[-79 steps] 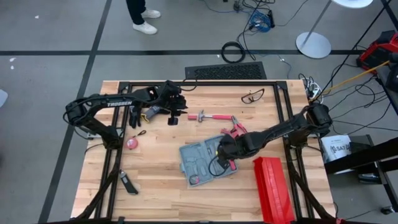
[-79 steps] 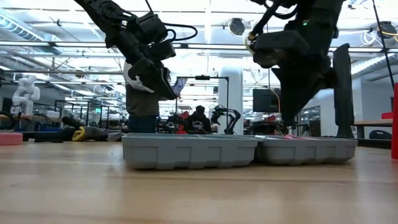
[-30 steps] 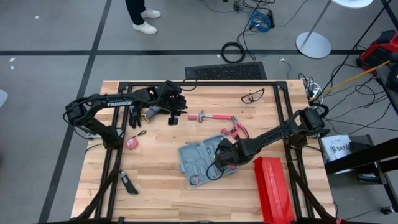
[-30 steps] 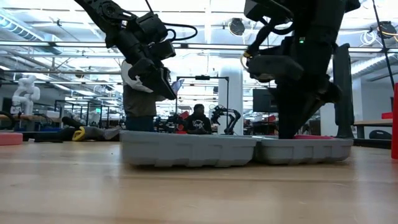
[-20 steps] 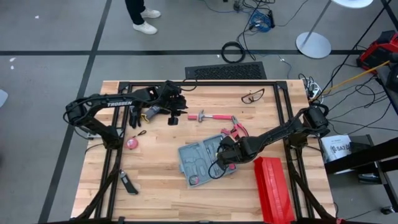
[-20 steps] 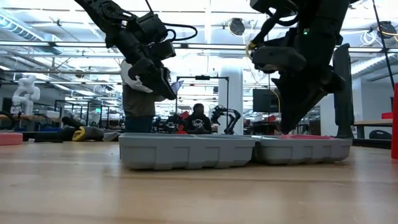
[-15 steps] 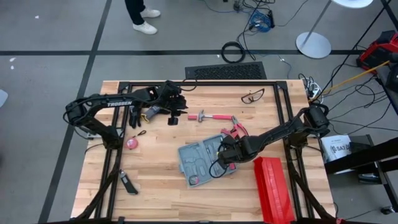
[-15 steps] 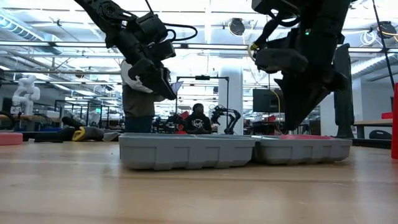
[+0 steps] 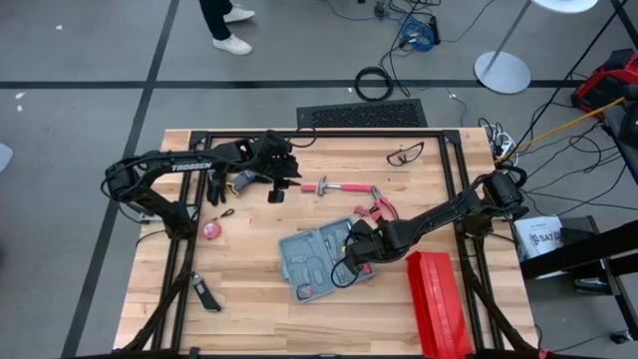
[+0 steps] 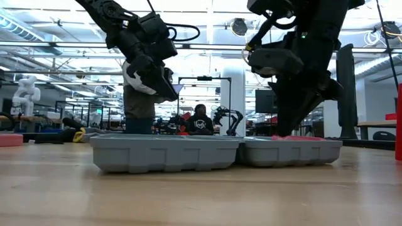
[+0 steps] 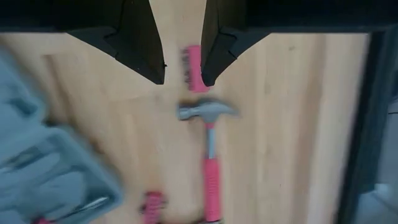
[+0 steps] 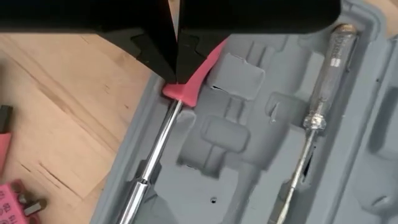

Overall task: Prefit tool cases
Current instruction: Put the red screwdriver into the gray prefit tools case

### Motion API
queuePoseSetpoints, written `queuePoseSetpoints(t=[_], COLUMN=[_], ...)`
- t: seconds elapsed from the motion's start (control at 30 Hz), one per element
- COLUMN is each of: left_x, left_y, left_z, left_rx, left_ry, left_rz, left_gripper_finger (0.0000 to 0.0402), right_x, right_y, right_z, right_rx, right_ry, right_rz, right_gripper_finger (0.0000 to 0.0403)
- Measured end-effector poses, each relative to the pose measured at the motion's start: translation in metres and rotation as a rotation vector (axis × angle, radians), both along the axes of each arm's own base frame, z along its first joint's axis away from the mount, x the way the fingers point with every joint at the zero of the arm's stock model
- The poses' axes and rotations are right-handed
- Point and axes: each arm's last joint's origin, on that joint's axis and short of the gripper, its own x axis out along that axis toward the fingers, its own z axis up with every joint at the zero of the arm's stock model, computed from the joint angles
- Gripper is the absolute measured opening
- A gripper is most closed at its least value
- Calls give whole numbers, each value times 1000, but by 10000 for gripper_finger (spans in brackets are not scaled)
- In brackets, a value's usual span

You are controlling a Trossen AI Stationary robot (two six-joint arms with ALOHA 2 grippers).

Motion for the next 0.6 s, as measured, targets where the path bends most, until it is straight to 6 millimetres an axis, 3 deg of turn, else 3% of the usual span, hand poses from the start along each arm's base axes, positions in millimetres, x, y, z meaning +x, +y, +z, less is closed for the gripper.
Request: queuePoseSetpoints(t=[0.17,0.43,0.6], left_x=[9,42,59], left_y=[-18,-53,-68], left_z=[-5,-64,-74], left_rx=[-145,-266,-236], left_ry=[-44,112,76], left_rz=[-199,-277,-261], left_gripper_finger=[109,109,106], right_x=[0,1,1], right_y=[0,0,0], right_z=[0,0,0], right_rx=[1,-10,-14], right_ry=[-2,-4,-5], right_rz=[9,35,39], right_gripper_finger=[0,0,0])
